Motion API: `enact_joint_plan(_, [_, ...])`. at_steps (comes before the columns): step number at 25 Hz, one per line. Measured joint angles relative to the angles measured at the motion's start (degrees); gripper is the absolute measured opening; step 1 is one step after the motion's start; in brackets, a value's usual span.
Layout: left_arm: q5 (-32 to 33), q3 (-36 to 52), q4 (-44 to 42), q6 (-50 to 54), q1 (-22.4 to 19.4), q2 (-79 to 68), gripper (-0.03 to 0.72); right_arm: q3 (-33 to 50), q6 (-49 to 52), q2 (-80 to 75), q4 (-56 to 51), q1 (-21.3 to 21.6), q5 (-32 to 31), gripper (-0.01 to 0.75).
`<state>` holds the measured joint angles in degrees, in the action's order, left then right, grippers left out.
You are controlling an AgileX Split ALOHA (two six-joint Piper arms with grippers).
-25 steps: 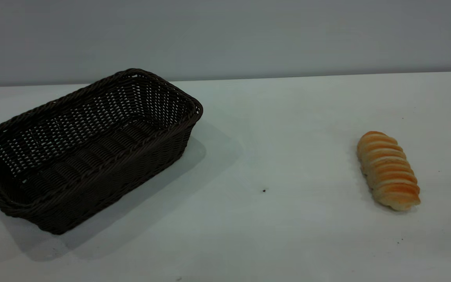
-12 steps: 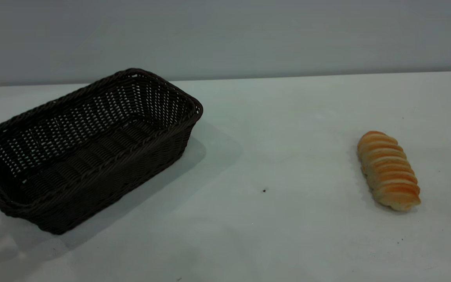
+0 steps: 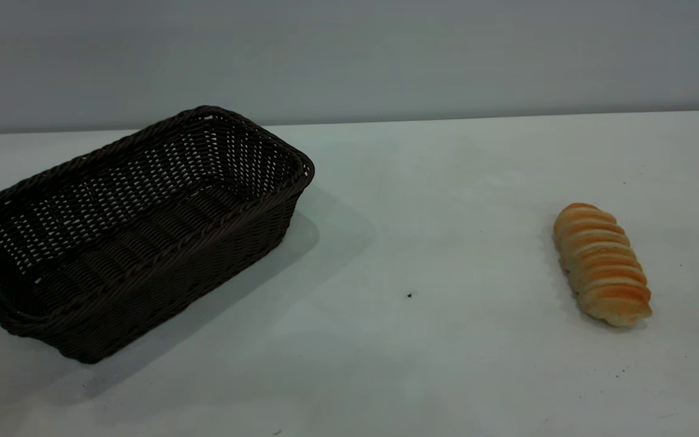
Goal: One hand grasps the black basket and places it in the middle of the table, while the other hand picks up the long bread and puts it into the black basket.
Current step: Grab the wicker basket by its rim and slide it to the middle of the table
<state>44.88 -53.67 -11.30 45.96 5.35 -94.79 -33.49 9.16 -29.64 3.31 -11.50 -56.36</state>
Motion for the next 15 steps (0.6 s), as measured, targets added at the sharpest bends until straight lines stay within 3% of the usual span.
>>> enact_joint_plan(15, [-10.7,-1.1,6.0,0.0,-1.8,-12.0,0.489,0.0,-0.2,0.0,-0.5,0.0,0.0,0.315])
